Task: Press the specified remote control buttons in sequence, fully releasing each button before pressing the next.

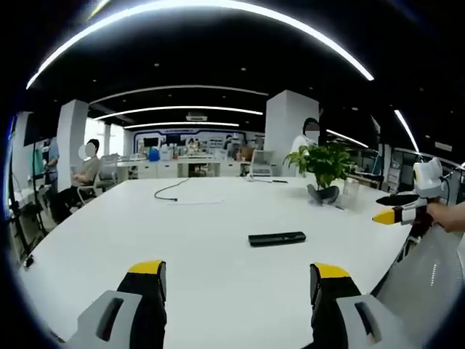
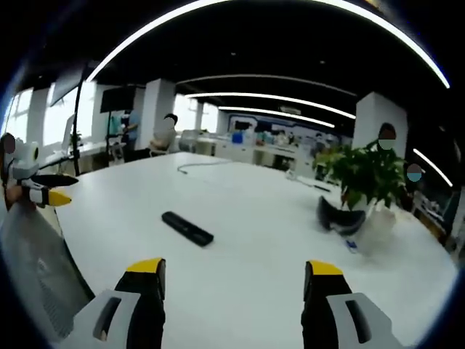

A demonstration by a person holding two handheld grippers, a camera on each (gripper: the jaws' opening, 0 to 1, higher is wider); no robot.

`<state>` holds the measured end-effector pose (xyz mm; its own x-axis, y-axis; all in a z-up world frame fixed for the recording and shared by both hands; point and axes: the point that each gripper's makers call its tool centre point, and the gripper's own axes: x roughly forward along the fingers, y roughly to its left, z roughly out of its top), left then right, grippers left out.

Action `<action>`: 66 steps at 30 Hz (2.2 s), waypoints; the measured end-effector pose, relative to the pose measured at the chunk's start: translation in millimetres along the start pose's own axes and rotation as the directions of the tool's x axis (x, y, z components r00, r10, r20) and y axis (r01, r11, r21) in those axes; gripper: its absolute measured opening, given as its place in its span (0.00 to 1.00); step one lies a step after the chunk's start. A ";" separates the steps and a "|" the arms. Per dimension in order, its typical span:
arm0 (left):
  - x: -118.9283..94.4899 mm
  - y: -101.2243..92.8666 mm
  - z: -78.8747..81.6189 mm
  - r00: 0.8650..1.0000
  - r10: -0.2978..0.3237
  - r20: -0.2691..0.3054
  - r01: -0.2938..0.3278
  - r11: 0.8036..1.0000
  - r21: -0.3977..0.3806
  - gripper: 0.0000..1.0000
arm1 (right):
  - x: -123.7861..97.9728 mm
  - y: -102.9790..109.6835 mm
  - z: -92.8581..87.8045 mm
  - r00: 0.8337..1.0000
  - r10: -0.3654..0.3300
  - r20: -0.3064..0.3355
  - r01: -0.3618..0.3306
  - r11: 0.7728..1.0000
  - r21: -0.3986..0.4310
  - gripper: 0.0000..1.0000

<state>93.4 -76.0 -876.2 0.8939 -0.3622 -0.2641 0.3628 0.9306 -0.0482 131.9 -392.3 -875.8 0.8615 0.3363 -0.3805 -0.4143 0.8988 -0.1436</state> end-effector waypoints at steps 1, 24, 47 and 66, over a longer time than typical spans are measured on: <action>-0.3 1.7 -1.1 1.000 0.014 -0.008 -0.014 1.000 0.004 0.85 | 0.7 1.1 -2.3 1.000 0.001 -0.016 -0.001 1.000 -0.020 0.76; 48.3 -64.4 -22.3 0.833 -0.388 -0.394 0.439 0.897 0.045 0.95 | 0.7 -0.3 -25.8 0.993 0.038 -0.108 -0.032 0.998 0.053 0.70; 158.0 -65.7 -38.8 0.681 -0.466 -0.565 0.609 0.789 0.084 0.89 | -1.4 -8.6 -33.9 0.991 0.012 -0.135 -0.001 0.997 0.082 0.68; 205.0 -47.2 -40.6 0.581 -0.421 -0.697 0.711 0.680 0.181 0.83 | -1.0 -6.1 -39.1 0.986 0.024 -0.168 -0.011 0.997 0.077 0.65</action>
<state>248.8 -192.0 -967.2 0.1829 -0.5657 -0.8040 0.9296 0.3656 -0.0458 122.1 -409.1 -910.2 0.7900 0.3056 -0.5315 -0.3999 0.9140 -0.0690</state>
